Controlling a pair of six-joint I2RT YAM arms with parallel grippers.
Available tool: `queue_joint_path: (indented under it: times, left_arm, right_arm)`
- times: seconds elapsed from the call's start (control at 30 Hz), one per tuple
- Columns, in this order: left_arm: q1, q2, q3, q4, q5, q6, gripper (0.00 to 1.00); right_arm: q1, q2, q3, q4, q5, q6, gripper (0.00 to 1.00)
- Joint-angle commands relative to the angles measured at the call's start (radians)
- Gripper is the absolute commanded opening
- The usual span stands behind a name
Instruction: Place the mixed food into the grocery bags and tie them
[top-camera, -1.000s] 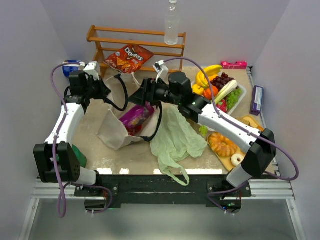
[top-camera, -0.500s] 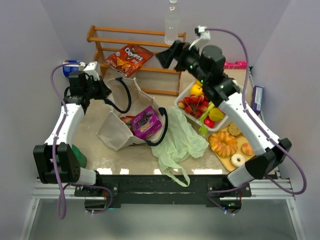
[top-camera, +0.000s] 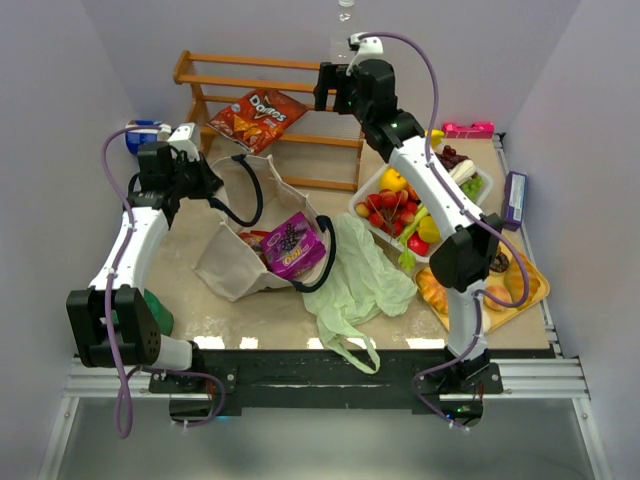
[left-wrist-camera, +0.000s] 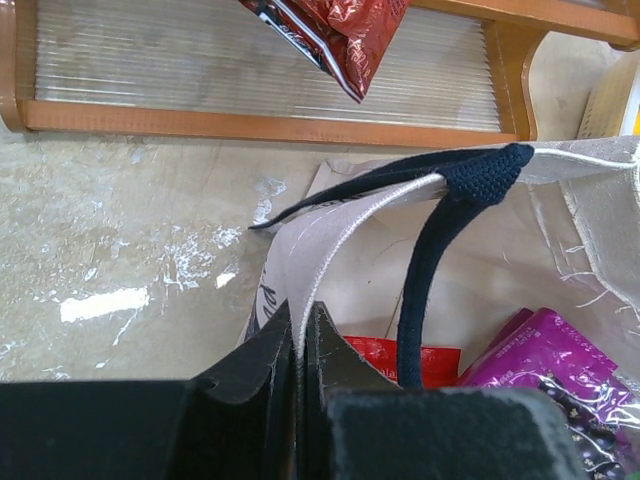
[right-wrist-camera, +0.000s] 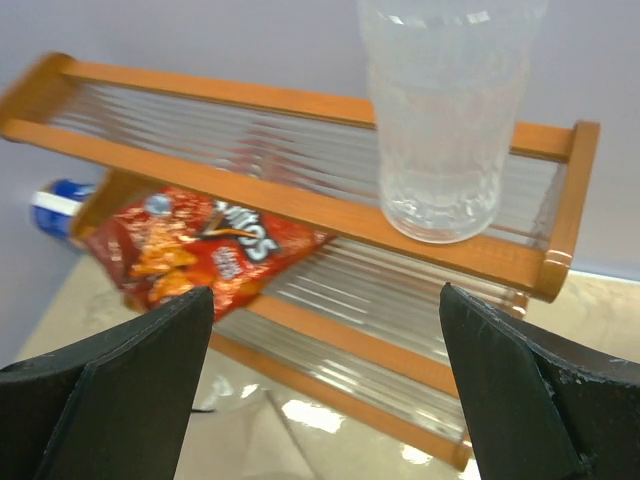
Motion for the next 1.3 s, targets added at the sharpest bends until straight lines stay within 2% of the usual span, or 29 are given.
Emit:
queue_joint_path:
  times: [0.0,0.1,0.37,0.8,1.1,1.2,1.27]
  left_arm:
    - [0.009,-0.007,0.000,0.040,0.028,0.003,0.11]
    - [0.009,-0.007,0.001,0.042,0.042,0.002,0.11]
    - [0.009,-0.007,0.001,0.043,0.046,0.002,0.11]
    - [0.009,-0.011,0.000,0.045,0.060,0.000,0.11]
    - [0.011,-0.007,0.000,0.051,0.083,-0.006,0.11]
    - [0.007,-0.005,-0.002,0.051,0.088,-0.006,0.11]
    - [0.012,-0.002,-0.002,0.052,0.091,-0.009,0.11]
  right_arm:
    - [-0.012,-0.043,0.011,0.112,0.084,-0.064,0.99]
    - [-0.018,-0.007,0.001,0.166,0.100,-0.067,0.99]
    - [-0.035,0.143,0.132,0.184,0.156,-0.084,0.99]
    - [-0.052,0.281,0.249,0.345,0.143,-0.079,0.99]
    - [-0.055,0.358,0.293,0.473,0.199,-0.092,0.97]
    - [-0.055,0.381,0.309,0.512,0.192,-0.107,0.81]
    - [-0.055,0.381,0.301,0.561,0.175,-0.118,0.65]
